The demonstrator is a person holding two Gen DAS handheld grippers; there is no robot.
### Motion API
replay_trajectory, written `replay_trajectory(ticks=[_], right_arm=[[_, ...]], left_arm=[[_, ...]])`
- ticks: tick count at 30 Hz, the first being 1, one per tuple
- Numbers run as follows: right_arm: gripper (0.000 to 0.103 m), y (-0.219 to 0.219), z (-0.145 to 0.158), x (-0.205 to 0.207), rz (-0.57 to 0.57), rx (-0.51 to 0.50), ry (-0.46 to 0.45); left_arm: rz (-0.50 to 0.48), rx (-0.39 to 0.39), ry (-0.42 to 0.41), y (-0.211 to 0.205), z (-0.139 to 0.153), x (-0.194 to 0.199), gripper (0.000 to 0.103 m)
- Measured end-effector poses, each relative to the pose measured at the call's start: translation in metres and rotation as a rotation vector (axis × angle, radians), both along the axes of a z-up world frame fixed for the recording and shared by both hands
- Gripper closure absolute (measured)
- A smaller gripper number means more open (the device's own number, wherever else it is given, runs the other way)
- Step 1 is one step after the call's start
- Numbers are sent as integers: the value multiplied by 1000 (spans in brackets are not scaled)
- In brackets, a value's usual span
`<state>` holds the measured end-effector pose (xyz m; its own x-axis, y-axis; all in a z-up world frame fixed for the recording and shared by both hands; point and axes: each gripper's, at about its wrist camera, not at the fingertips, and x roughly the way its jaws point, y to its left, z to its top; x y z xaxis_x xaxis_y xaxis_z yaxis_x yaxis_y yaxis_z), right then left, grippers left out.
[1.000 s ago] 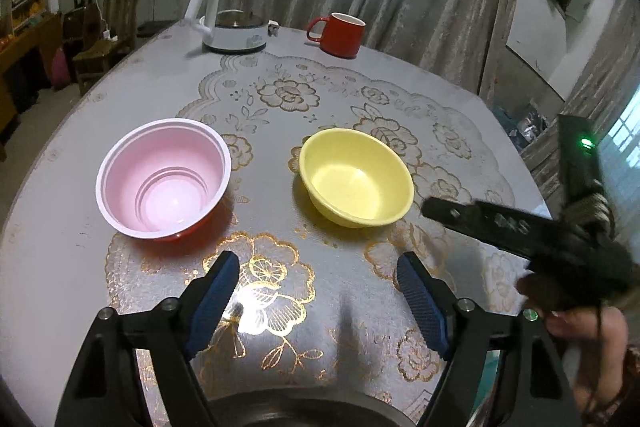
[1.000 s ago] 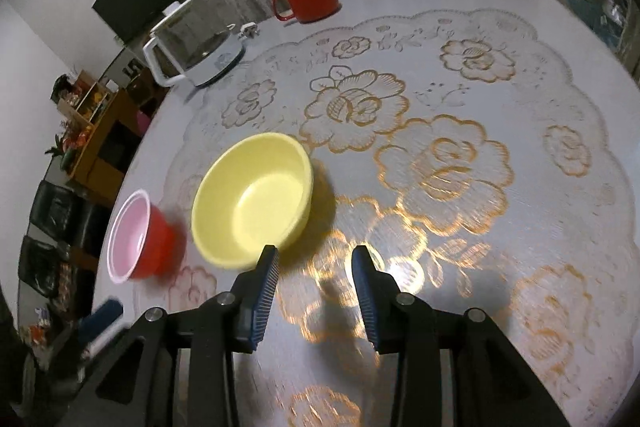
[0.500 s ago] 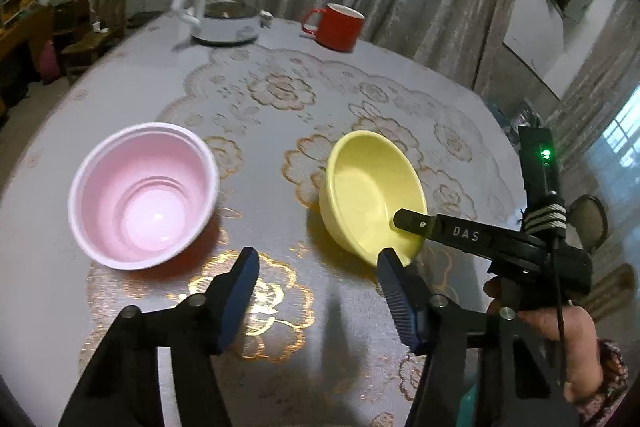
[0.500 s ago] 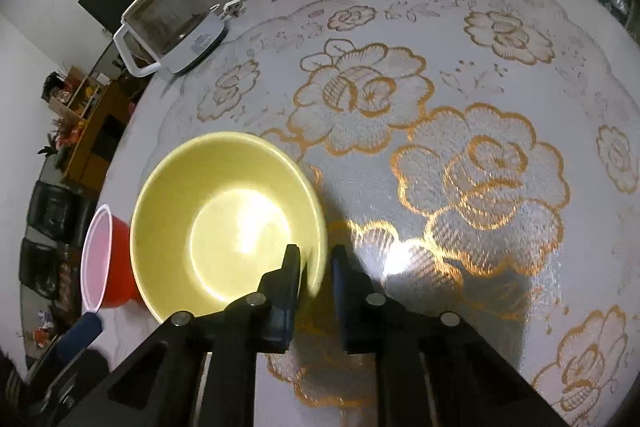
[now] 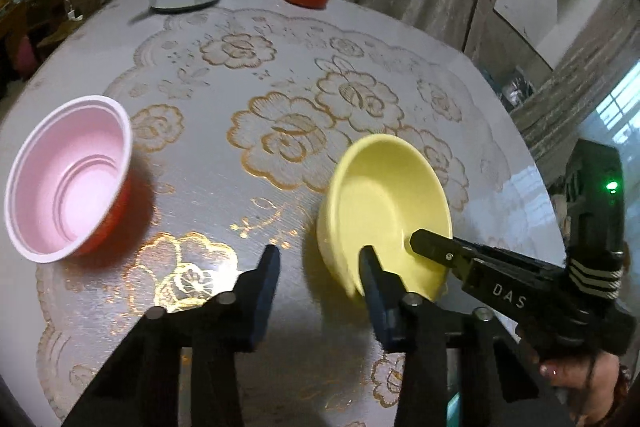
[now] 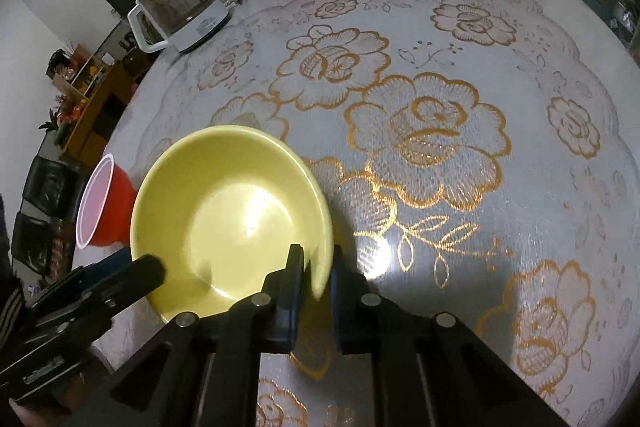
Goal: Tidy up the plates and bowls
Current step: 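Grasp the yellow bowl rim with both grippers and lift it, then carry the yellow bowl over the steel bowl with both grippers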
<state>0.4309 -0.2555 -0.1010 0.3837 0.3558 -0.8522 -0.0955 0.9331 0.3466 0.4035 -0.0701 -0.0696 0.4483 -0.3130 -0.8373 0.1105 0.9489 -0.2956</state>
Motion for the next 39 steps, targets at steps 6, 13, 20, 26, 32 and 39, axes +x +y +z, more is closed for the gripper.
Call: replay_trajectory(ticks=[6, 13, 20, 26, 32, 39], right_arm=[[92, 2, 1, -5, -1, -5, -2], [92, 4, 5, -18, -4, 3, -5], [92, 4, 11, -39, -10, 14, -7], [92, 7, 27, -62, -3, 1, -47], [92, 15, 49, -88, 7, -14, -110], [92, 19, 63, -115, 12, 5, -145]], left_arm=[[-29, 8, 7, -8, -7, -1, 81], [-33, 14, 12, -7, -8, -13, 87], [-35, 5, 2, -4, -6, -33, 87], [-30, -14, -14, 0, 2, -54, 87], [-22, -32, -55, 6, 19, -81, 87], [-6, -42, -107, 13, 34, -115, 87]])
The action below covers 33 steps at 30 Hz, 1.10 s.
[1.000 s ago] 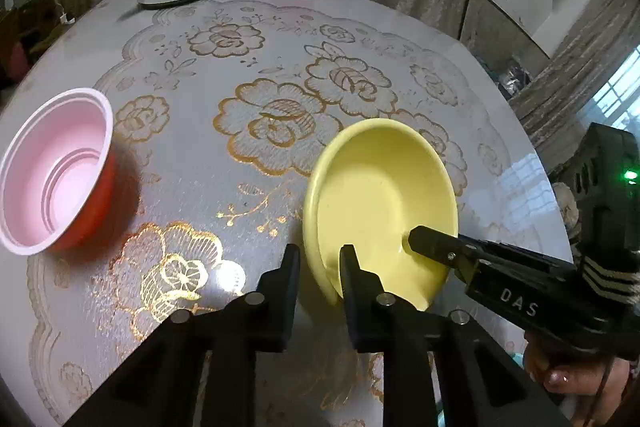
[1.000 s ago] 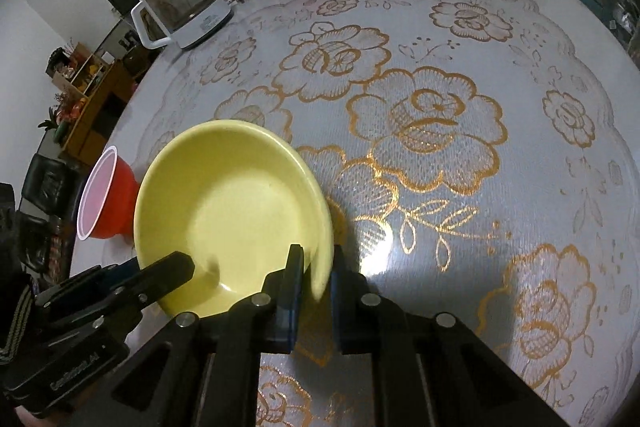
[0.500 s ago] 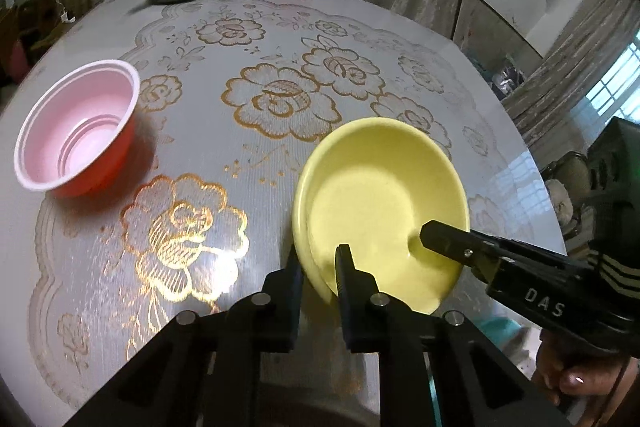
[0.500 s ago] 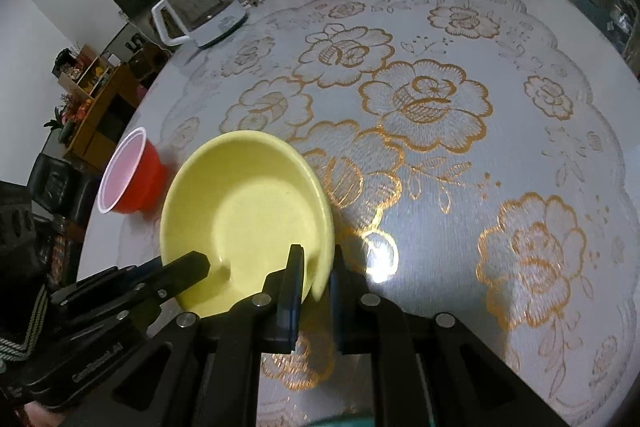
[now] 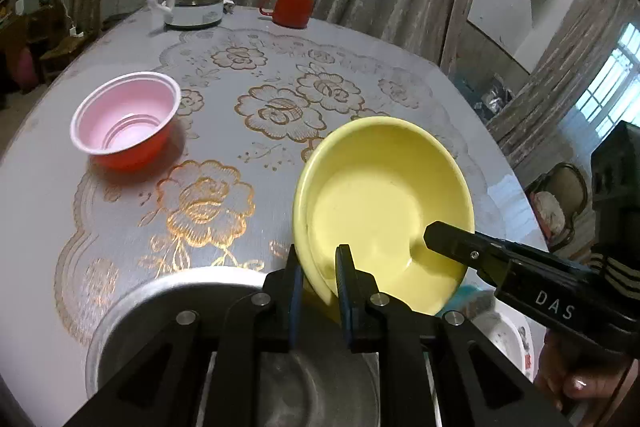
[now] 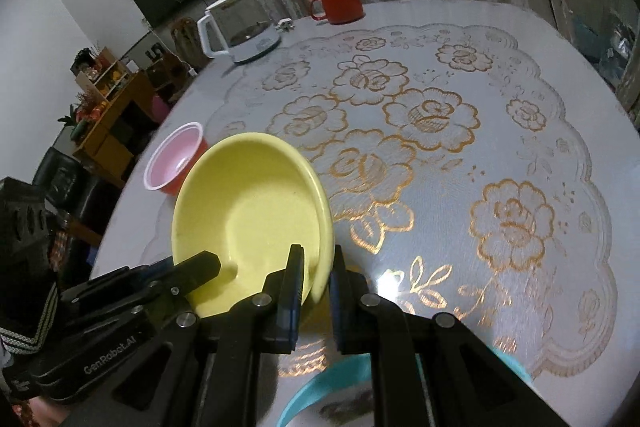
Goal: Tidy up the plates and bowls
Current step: 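Carry the yellow bowl over the steel bowl with both grippers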
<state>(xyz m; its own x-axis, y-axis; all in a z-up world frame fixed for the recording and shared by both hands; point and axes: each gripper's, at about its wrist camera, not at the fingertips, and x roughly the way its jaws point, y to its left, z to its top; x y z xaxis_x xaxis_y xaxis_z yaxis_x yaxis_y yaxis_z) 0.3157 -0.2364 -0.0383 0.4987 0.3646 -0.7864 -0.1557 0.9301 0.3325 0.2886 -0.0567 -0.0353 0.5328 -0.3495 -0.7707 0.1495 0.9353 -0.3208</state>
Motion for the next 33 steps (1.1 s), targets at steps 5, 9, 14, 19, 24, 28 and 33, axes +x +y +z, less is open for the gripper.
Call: replay_trajectory(ticks=[5, 9, 14, 19, 24, 28, 33], right_arm=[[92, 2, 5, -19, 2, 28, -11], [92, 8, 8, -37, 15, 49, -27], [92, 16, 8, -53, 26, 70, -35], [92, 25, 2, -64, 33, 99, -15], [92, 37, -7, -72, 43, 108, 9], [92, 48, -13, -76, 66, 102, 23], [92, 58, -20, -77, 86, 101, 47]], left_arm=[[17, -28, -17, 8, 5, -22, 87], [38, -30, -45, 16, 9, -42, 87], [59, -43, -56, 27, 11, -60, 87], [76, -45, -54, 37, 7, -73, 87], [93, -33, -46, 47, 0, -82, 87], [107, -27, -42, 56, -4, -86, 87], [122, -2, -25, 63, -13, -92, 87]])
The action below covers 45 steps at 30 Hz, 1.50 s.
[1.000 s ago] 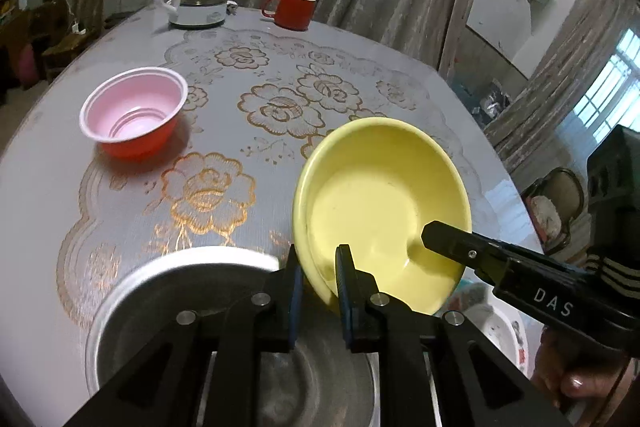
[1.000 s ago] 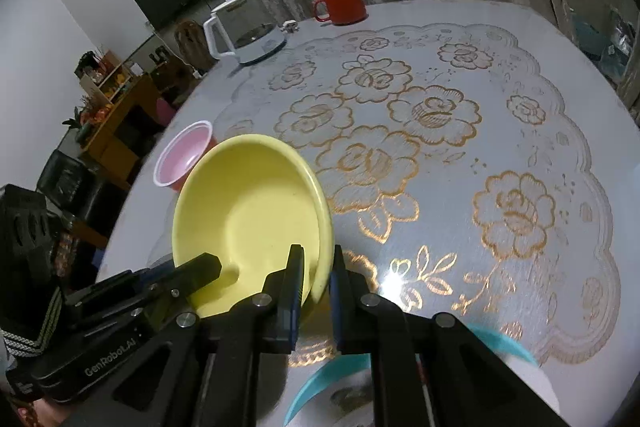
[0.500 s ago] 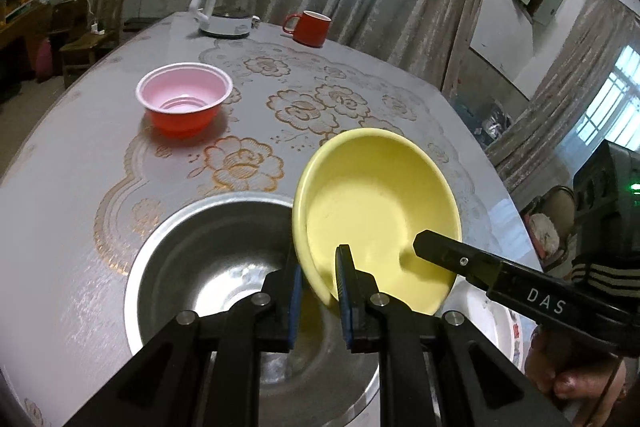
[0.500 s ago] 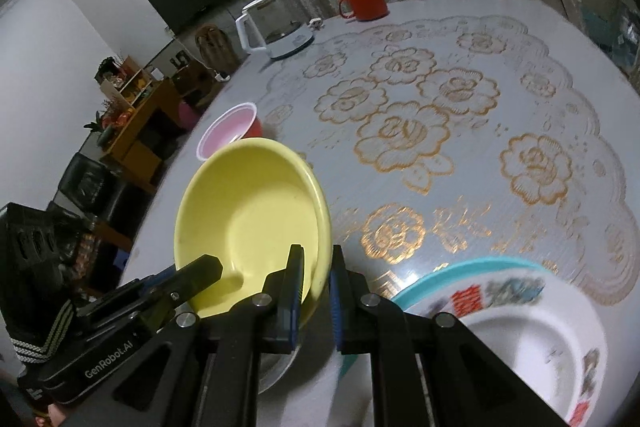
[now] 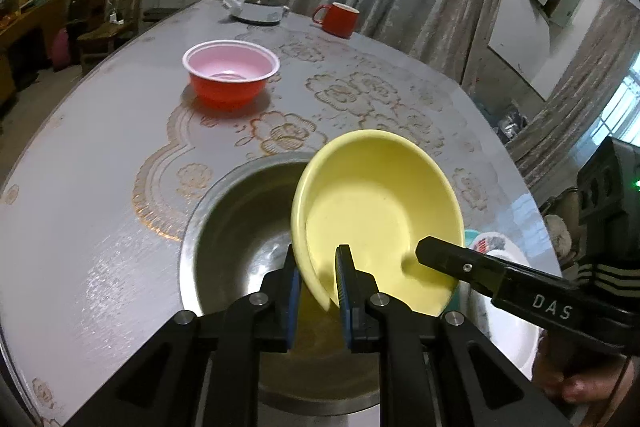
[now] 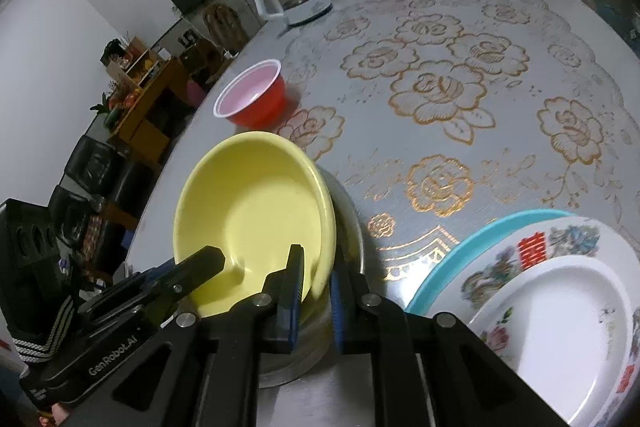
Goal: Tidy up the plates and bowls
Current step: 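Carry the yellow bowl over the steel bowl with both grippers, then lower the yellow bowl into the steel bowl and open both grippers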
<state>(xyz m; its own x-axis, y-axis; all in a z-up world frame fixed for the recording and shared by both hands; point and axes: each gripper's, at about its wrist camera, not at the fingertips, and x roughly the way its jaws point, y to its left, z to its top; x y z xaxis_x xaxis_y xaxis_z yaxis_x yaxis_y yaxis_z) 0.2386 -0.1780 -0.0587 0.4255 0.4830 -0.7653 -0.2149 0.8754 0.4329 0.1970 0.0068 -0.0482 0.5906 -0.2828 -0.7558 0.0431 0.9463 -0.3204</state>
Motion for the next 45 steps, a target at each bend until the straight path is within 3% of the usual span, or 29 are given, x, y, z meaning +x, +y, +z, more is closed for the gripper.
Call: replay_trajectory(ticks=[13, 30, 45], right_arm=[[92, 9, -11, 0, -2, -29, 25], [92, 39, -15, 6, 23, -181, -21], [92, 42, 1, -8, 59, -119, -54]], left_arm=[[8, 129, -7, 2, -6, -3, 84], [2, 91, 5, 7, -13, -4, 84], [2, 91, -9, 4, -10, -7, 78]])
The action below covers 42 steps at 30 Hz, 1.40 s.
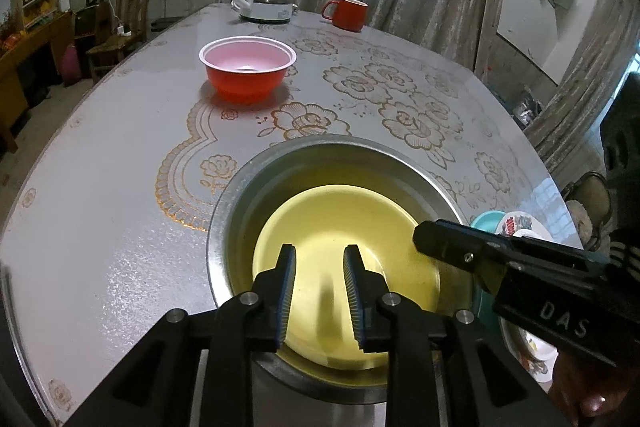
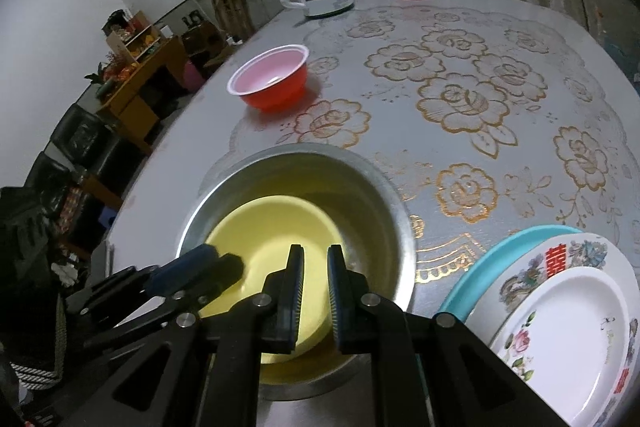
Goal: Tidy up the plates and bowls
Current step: 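Lower the yellow bowl into the steel bowl and open both grippers, then raise both grippers out of the nested bowls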
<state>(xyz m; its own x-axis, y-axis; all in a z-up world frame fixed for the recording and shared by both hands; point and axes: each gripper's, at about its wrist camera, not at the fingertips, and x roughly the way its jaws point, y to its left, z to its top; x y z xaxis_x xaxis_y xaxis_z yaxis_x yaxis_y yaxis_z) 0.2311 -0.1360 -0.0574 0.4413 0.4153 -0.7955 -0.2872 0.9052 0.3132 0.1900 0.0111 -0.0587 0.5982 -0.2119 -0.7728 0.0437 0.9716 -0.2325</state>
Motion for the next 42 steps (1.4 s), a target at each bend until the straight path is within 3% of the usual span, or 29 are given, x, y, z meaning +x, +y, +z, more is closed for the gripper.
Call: replay_trajectory(ticks=[6, 10, 19, 25, 29, 34, 38, 42], right_arm=[[92, 12, -2, 0, 37, -3, 11], [92, 20, -9, 5, 48, -32, 32], [86, 26, -18, 21, 6, -98, 30], [85, 24, -4, 15, 20, -44, -4], [84, 14, 1, 7, 8, 14, 6], [81, -2, 3, 2, -24, 76, 8], [81, -10, 6, 7, -50, 89, 4], [81, -19, 14, 10, -63, 87, -22]], left_arm=[[20, 25, -14, 3, 5, -1, 77], [47, 23, -16, 11, 5, -2, 71], [53, 13, -24, 16, 9, -2, 68], [66, -25, -27, 21, 12, -1, 65], [79, -42, -29, 23, 13, 2, 55], [63, -63, -19, 18, 14, 11, 54], [62, -83, -47, 18, 22, 17, 46], [62, -92, -54, 22, 29, 25, 46]])
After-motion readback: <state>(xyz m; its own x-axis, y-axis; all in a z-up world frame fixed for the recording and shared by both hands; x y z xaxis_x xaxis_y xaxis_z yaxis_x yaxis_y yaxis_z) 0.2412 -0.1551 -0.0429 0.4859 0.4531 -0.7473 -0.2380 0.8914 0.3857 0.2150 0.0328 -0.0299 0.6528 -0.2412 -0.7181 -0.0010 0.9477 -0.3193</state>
